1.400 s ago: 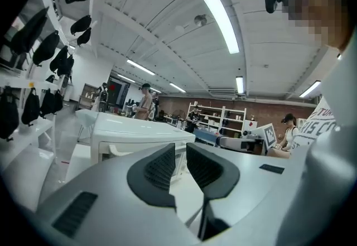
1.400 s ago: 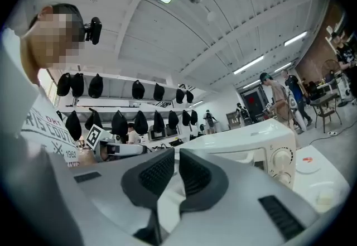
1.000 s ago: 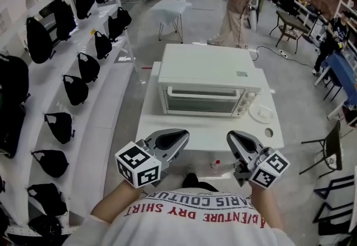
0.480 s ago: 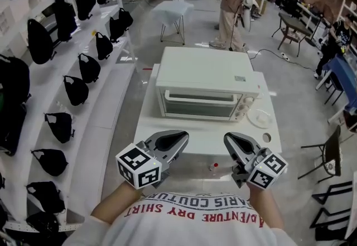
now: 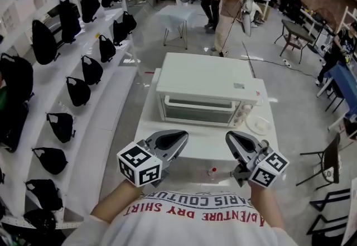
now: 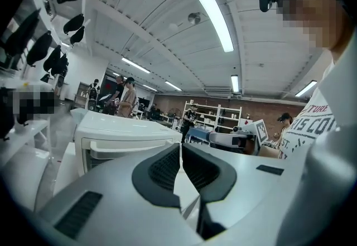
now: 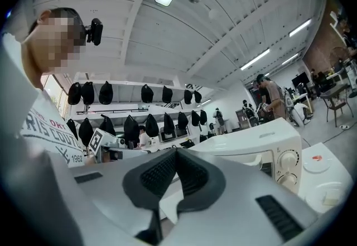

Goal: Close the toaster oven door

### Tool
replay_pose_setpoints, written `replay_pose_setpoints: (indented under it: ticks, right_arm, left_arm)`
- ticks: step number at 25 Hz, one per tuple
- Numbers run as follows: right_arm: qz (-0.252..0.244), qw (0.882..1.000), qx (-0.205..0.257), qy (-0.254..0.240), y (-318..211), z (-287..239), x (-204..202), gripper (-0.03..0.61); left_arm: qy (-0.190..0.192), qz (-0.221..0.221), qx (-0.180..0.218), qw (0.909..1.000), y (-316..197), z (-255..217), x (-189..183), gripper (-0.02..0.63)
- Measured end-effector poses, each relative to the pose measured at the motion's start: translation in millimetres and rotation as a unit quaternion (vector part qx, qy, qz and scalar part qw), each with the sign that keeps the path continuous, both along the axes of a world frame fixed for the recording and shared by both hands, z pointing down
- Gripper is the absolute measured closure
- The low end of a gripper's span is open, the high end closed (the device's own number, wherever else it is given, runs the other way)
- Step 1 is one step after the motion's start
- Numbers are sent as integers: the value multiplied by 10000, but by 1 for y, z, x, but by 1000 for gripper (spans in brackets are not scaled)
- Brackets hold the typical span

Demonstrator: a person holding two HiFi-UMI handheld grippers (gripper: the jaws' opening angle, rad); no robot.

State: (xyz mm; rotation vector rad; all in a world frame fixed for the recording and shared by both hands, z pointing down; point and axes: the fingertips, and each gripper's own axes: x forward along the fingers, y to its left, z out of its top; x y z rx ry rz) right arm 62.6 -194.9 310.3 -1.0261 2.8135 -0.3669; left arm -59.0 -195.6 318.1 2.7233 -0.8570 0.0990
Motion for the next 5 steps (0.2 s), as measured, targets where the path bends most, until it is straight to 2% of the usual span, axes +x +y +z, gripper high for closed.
replay_pose_setpoints:
  ticks: [5]
  right_arm:
    - [-13,10000,10,66,-1,-3,0,555]
  left_arm:
    - [36,-55,5,10000,-1,-5,-2,577]
